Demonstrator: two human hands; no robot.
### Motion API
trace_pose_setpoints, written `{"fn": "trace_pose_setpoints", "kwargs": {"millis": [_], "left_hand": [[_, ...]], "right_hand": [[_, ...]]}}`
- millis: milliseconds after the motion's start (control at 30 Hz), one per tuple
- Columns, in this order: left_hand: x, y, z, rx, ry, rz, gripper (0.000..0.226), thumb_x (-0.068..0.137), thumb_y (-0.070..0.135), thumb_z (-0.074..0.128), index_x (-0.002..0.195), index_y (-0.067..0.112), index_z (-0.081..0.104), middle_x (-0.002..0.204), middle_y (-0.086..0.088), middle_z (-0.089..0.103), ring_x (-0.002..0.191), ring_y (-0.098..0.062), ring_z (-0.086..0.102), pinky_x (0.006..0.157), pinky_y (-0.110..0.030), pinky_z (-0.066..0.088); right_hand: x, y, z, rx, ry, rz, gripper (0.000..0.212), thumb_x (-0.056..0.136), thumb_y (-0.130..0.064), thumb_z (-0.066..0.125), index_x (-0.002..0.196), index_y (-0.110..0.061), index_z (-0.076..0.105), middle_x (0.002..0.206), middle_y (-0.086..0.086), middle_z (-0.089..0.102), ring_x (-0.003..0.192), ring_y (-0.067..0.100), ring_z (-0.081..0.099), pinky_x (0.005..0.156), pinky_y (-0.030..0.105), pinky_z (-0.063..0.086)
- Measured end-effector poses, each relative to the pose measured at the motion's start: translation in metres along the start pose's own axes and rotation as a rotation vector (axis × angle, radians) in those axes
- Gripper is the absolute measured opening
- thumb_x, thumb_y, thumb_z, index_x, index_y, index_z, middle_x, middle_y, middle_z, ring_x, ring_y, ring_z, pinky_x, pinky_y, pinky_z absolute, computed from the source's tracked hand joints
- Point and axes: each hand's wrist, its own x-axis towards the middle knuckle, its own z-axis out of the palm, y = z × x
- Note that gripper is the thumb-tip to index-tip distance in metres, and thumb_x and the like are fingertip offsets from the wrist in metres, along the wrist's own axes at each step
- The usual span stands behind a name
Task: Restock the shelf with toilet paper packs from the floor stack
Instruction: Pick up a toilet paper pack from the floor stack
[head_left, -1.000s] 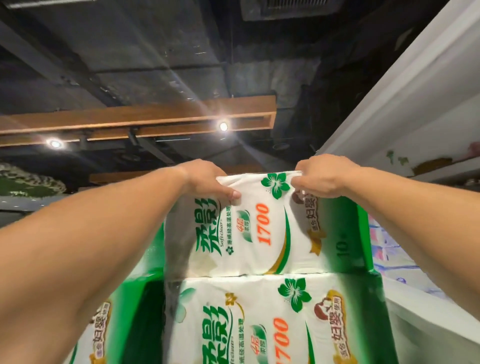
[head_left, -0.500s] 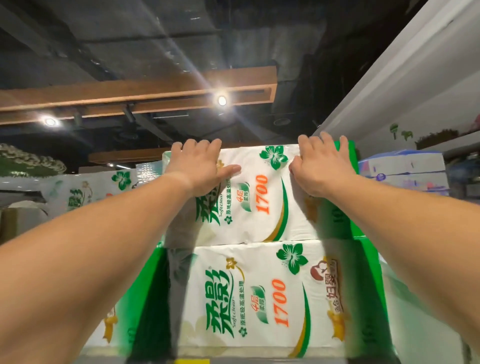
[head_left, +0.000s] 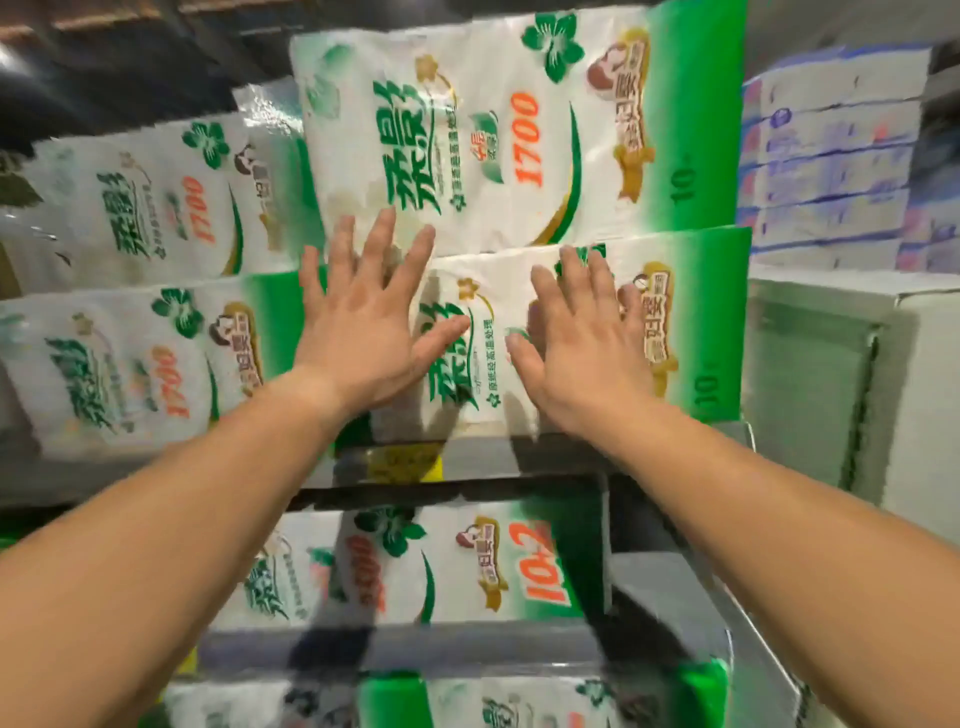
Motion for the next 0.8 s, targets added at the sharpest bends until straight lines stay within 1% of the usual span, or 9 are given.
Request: {"fn": "trace_pose_setpoints", "kwargs": {"millis": [100,200,267,333,433,500,633,700,800], "left_hand": [[-0.066,-0.003,0.031,-0.038,-0.073,0.012,0.088,0.089,0.083,0.023,0.162,0.034,0.01,0.171,-0.006,0.001,0.155,-0.037,-0.003,0.119,-0.067,0.004],[-0.132,-0.005,0.059,-0.079,-0.173,0.028,0.088,0.089,0.081,0.024,0.162,0.032,0.013,0.171,-0.007,0.004,0.154,-0.04,0.0,0.119,-0.069,0.008],[-0.178,-0.008,0.076,-0.105,-0.209,0.064,0.086,0.091,0.078,0.028,0.162,0.031,0.016,0.17,-0.008,0.006,0.155,-0.04,0.001,0.119,-0.068,0.008],[-0.223,-0.015,0.091,-0.147,-0.223,0.092,0.082,0.093,0.073,0.035,0.161,0.029,0.024,0.169,-0.01,0.012,0.154,-0.041,0.005,0.119,-0.066,0.009],[-0.286,-0.024,0.114,-0.202,-0.264,0.138,0.077,0.091,0.064,0.048,0.156,0.023,0.039,0.165,-0.014,0.025,0.151,-0.043,0.017,0.117,-0.066,0.013],[-0.325,-0.031,0.131,-0.241,-0.303,0.156,0.074,0.089,0.06,0.054,0.15,0.019,0.047,0.159,-0.018,0.033,0.145,-0.045,0.029,0.114,-0.068,0.021],[-0.404,-0.036,0.171,-0.34,-0.376,0.191,0.067,0.089,0.053,0.063,0.145,0.018,0.051,0.149,-0.018,0.046,0.135,-0.043,0.043,0.112,-0.063,0.028],[-0.446,-0.032,0.19,-0.388,-0.46,0.19,0.065,0.089,0.051,0.065,0.143,0.016,0.056,0.144,-0.018,0.05,0.132,-0.042,0.045,0.11,-0.062,0.032],[-0.515,-0.019,0.219,-0.414,-0.668,0.165,0.062,0.091,0.054,0.057,0.14,0.016,0.06,0.141,-0.016,0.051,0.131,-0.04,0.045,0.113,-0.058,0.03]], "right_hand": [[-0.065,-0.013,0.037,0.042,-0.081,0.027,0.072,0.098,-0.055,0.033,0.159,-0.022,0.018,0.17,0.008,0.003,0.155,0.029,-0.005,0.122,0.057,-0.003],[-0.124,-0.033,0.069,0.025,-0.159,0.056,0.075,0.095,-0.058,0.029,0.157,-0.018,0.027,0.169,0.013,0.012,0.155,0.032,0.002,0.122,0.06,0.004],[-0.163,-0.045,0.085,0.049,-0.183,0.068,0.073,0.095,-0.058,0.031,0.155,-0.016,0.034,0.167,0.014,0.018,0.155,0.034,0.009,0.121,0.06,0.007],[-0.201,-0.055,0.099,0.071,-0.199,0.066,0.072,0.094,-0.055,0.035,0.154,-0.015,0.036,0.167,0.014,0.02,0.154,0.034,0.012,0.12,0.061,0.01],[-0.252,-0.064,0.124,0.066,-0.295,0.091,0.072,0.092,-0.055,0.039,0.153,-0.017,0.035,0.167,0.015,0.02,0.154,0.034,0.013,0.121,0.06,0.012],[-0.285,-0.068,0.141,0.088,-0.357,0.15,0.071,0.09,-0.054,0.042,0.149,-0.014,0.042,0.163,0.018,0.028,0.151,0.037,0.021,0.12,0.059,0.013],[-0.359,-0.081,0.176,0.166,-0.444,0.241,0.066,0.088,-0.05,0.048,0.142,-0.013,0.048,0.154,0.021,0.04,0.144,0.043,0.032,0.118,0.056,0.017],[-0.402,-0.084,0.196,0.146,-0.52,0.255,0.068,0.088,-0.052,0.049,0.143,-0.012,0.05,0.152,0.021,0.042,0.142,0.043,0.035,0.117,0.058,0.021],[-0.472,-0.085,0.229,0.103,-0.711,0.263,0.068,0.09,-0.053,0.051,0.143,-0.011,0.051,0.155,0.02,0.039,0.144,0.043,0.032,0.117,0.059,0.021]]}}
